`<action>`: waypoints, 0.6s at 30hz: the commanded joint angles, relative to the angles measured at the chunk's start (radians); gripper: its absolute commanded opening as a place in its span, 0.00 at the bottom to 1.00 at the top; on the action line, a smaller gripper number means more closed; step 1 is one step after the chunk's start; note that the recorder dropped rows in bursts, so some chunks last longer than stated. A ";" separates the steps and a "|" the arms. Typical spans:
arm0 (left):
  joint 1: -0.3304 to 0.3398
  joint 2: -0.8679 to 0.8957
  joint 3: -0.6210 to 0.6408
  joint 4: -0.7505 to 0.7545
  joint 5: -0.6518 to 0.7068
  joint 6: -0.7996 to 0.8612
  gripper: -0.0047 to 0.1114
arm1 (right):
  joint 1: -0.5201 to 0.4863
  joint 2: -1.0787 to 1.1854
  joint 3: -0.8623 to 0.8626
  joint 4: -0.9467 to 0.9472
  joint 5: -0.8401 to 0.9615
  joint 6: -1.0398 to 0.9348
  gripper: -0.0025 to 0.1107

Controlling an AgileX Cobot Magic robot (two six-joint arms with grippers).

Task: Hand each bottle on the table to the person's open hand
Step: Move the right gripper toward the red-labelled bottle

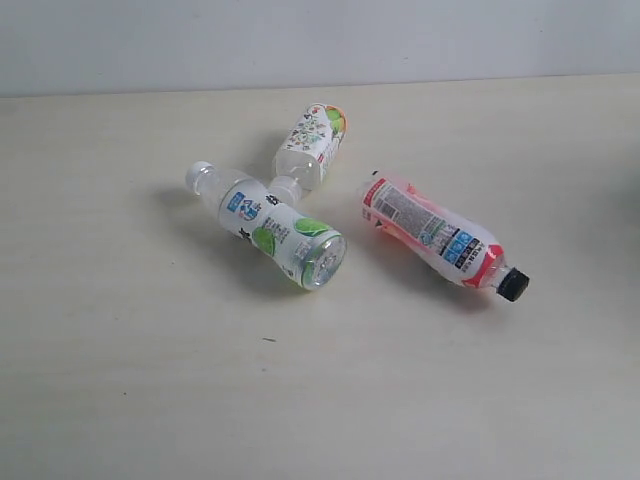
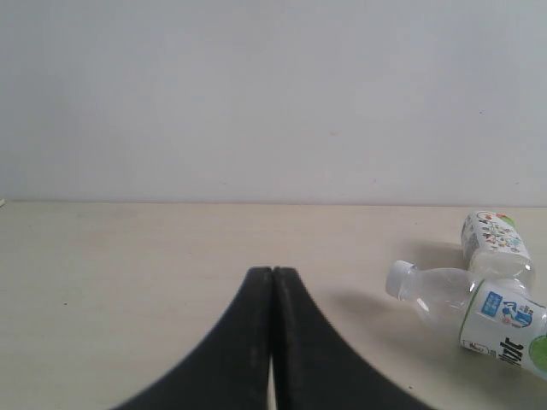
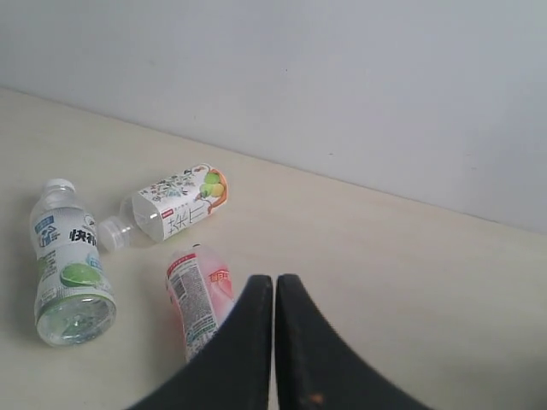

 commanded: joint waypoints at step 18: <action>0.001 -0.007 0.003 0.005 0.002 0.002 0.04 | -0.003 0.207 -0.128 0.097 0.107 -0.001 0.03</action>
